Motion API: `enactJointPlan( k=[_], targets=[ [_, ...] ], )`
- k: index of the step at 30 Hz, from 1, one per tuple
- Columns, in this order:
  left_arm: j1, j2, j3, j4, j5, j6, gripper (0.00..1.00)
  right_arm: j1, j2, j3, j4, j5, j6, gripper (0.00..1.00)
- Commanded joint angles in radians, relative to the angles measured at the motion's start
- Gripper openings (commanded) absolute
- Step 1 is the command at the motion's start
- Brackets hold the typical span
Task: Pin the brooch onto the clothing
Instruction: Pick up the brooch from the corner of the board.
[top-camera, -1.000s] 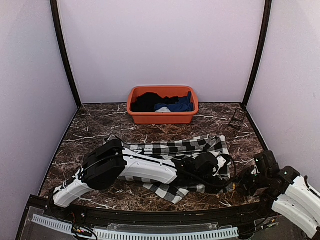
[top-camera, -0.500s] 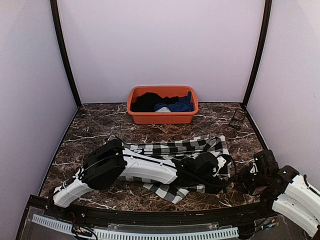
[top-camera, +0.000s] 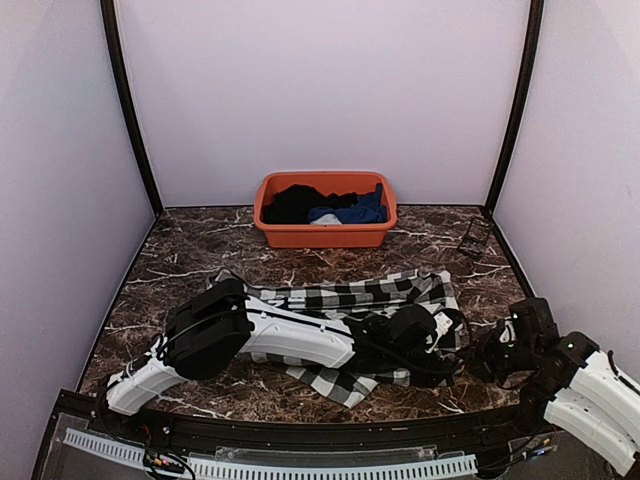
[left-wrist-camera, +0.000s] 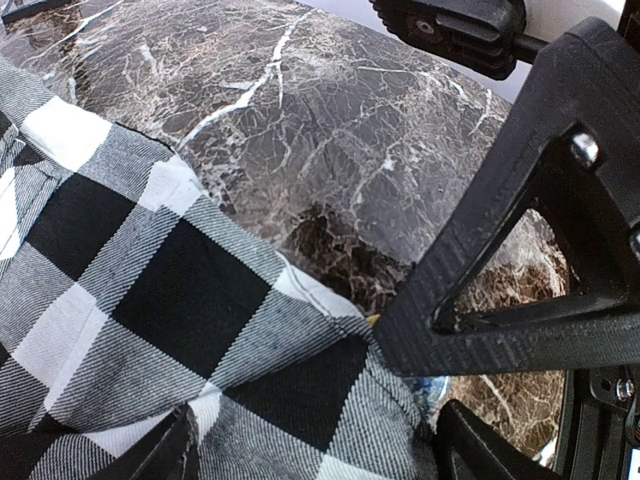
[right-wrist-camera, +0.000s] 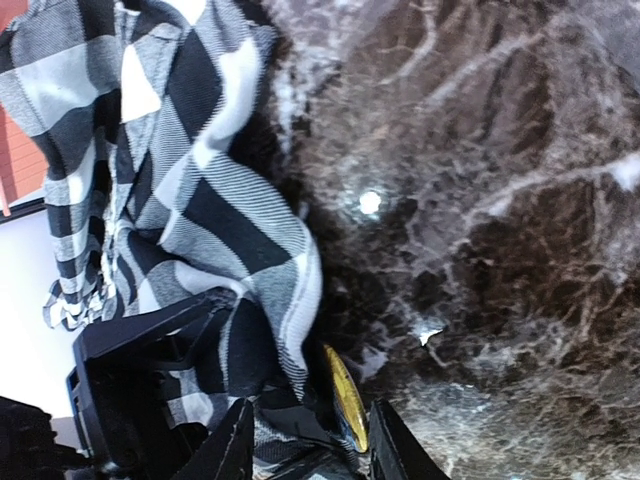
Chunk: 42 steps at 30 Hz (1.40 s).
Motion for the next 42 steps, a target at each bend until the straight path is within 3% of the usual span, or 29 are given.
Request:
enactJointPlan(
  k=[1, 11, 21, 32, 35, 42],
  targets=[
    [0.007, 0.024, 0.010, -0.069, 0.000, -0.013, 0.81, 0.006, -0.019, -0.014, 0.051, -0.015, -0.002, 0.36],
    [0.032, 0.012, -0.027, -0.077, -0.006, -0.063, 0.75, 0.006, -0.034, -0.053, 0.096, -0.035, 0.014, 0.31],
    [0.037, -0.009, -0.057, -0.051, -0.002, -0.072, 0.75, 0.007, -0.034, -0.064, 0.129, -0.033, 0.017, 0.15],
    [0.041, -0.026, -0.083, -0.035, -0.001, -0.080, 0.74, 0.007, -0.022, -0.086, 0.158, -0.035, 0.024, 0.06],
    [0.042, -0.032, -0.092, -0.030, 0.000, -0.082, 0.74, 0.007, -0.016, -0.083, 0.150, -0.033, 0.022, 0.00],
    [0.045, -0.061, -0.123, -0.011, 0.001, -0.088, 0.75, 0.009, -0.045, -0.025, 0.052, -0.015, 0.001, 0.00]
  ],
)
